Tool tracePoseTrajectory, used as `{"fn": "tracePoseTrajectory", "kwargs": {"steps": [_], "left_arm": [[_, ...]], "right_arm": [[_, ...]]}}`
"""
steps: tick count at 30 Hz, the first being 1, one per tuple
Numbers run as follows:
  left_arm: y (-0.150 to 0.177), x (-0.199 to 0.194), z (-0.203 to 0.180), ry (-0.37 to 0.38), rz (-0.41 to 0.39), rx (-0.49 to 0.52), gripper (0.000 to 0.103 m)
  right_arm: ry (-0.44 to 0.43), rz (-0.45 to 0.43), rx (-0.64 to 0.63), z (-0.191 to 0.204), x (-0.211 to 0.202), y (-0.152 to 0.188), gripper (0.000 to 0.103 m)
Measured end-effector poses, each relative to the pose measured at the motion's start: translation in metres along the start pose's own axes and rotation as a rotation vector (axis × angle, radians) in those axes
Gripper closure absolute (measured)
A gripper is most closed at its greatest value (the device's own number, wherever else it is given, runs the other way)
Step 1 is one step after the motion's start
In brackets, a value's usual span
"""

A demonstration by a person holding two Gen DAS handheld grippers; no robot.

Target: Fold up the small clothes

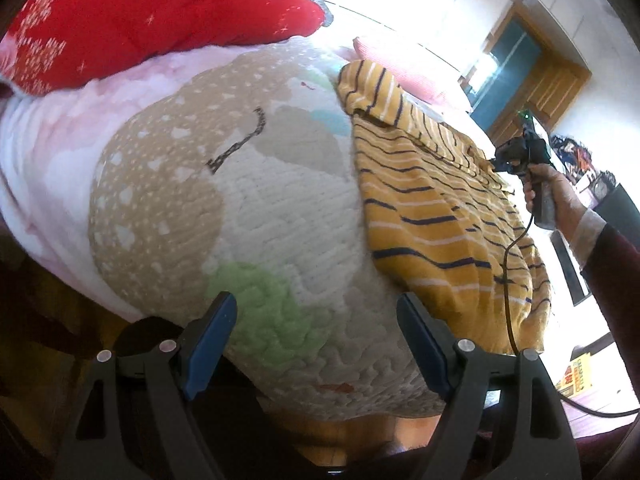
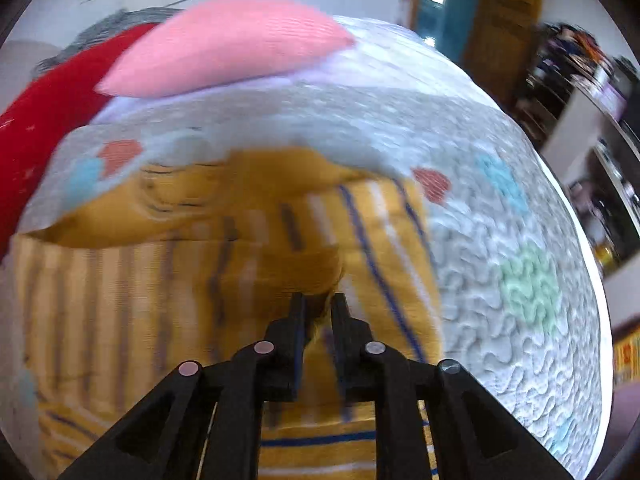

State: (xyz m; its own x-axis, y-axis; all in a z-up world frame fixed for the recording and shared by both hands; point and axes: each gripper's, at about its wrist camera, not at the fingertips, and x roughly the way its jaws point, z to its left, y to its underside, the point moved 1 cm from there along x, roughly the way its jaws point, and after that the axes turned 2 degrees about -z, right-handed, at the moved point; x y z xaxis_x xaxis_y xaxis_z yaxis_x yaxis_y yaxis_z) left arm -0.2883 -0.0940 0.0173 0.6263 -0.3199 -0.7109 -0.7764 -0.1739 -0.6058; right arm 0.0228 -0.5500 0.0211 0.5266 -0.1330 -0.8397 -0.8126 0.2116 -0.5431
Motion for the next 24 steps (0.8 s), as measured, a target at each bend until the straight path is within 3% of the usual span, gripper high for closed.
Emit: {"fn": "tracePoseTrajectory", "kwargs": {"steps": [1,3,7,9,12,15,17,20,24], "left_arm": [[-0.002,-0.001,-0.003,-0.004,-0.003,0.011,0.022],[-0.006,-0.002,-0.005,-0.012,-0.005,0.025,0.022],[-0.016,-0.001,-0.014,-0.027,-0.012,0.054,0.022],[-0.02,-0.002,-0.017,-0.033,-0.018,0.061,0.022],[-0.026,-0.003,-0.02,-0.035,-0.025,0.049,0.022],[-0.032,-0.002,-0.021,-0.042,-0.031,0.036,0.02],[-0.035,0.002,-0.022,-0.048,-0.036,0.035,0.017],[-0.04,0.02,-0.021,-0.036,-0.008,0.021,0.016],[-0.045,0.048,-0.022,0.056,0.055,-0.022,0.016]], "right_arm": [[0.007,-0.005,0.008,-0.006,-0.002,0.001,0.083],[-0.022,-0.037,0.025,-0.021,-0.016,0.002,0.063],[-0.122,-0.096,0.023,-0.061,-0.066,0.007,0.06],[-0.128,-0.121,-0.017,-0.083,-0.092,0.013,0.056],[-0.029,-0.174,-0.107,-0.123,-0.135,0.032,0.046],[0.22,-0.204,-0.235,-0.164,-0.17,0.063,0.039],[0.266,-0.194,-0.258,-0.183,-0.185,0.088,0.038],[0.064,-0.143,-0.172,-0.201,-0.2,0.136,0.038],[-0.239,-0.095,-0.061,-0.192,-0.197,0.205,0.038]]}}
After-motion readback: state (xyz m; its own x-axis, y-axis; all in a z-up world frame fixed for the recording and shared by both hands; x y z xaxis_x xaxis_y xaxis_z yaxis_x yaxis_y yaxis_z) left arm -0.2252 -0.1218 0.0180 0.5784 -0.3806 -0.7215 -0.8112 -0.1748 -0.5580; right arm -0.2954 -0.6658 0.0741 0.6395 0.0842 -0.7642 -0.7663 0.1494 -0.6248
